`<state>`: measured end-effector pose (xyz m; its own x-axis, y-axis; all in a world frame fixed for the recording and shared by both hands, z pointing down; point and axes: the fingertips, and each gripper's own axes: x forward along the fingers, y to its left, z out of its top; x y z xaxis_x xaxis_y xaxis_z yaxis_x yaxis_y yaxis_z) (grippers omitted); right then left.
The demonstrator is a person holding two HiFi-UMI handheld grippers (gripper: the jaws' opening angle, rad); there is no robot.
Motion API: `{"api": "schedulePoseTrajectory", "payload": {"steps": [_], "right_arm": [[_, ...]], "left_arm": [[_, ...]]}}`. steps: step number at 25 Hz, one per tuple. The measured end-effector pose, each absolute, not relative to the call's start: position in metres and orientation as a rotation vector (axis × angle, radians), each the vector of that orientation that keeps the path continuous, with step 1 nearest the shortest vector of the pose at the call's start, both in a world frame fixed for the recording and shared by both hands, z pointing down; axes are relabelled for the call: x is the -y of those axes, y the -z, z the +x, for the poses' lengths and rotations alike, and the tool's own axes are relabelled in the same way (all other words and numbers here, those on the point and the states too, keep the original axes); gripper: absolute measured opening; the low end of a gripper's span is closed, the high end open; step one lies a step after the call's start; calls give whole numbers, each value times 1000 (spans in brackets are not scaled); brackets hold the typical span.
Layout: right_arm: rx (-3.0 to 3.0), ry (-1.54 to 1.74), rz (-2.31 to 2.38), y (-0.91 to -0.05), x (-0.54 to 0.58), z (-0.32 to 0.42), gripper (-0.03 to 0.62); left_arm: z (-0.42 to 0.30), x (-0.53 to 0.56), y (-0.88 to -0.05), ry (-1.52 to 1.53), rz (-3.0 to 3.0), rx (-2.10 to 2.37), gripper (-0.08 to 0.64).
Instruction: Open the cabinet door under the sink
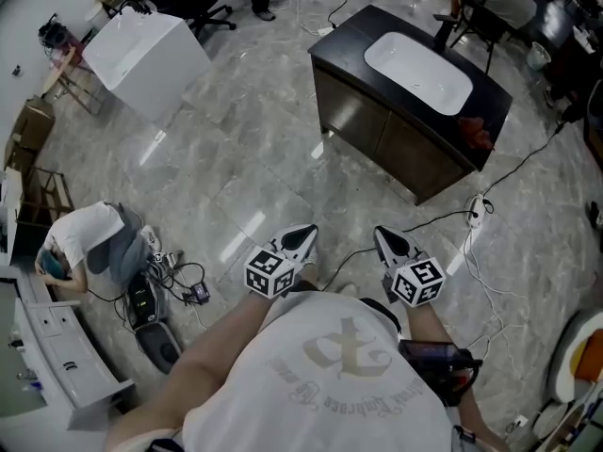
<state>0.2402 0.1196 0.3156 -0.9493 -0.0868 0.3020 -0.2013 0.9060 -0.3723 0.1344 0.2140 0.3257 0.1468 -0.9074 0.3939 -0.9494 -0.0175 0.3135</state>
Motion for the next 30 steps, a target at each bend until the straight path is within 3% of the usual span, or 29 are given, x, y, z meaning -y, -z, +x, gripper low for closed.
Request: {"api": "schedulePoseTrajectory", "payload": {"steps": [30], "right_arm": [[2709, -463, 479, -304, -41, 64, 14]], "left_arm": [[-77, -141, -323, -92, 2038, 1662, 11]]}}
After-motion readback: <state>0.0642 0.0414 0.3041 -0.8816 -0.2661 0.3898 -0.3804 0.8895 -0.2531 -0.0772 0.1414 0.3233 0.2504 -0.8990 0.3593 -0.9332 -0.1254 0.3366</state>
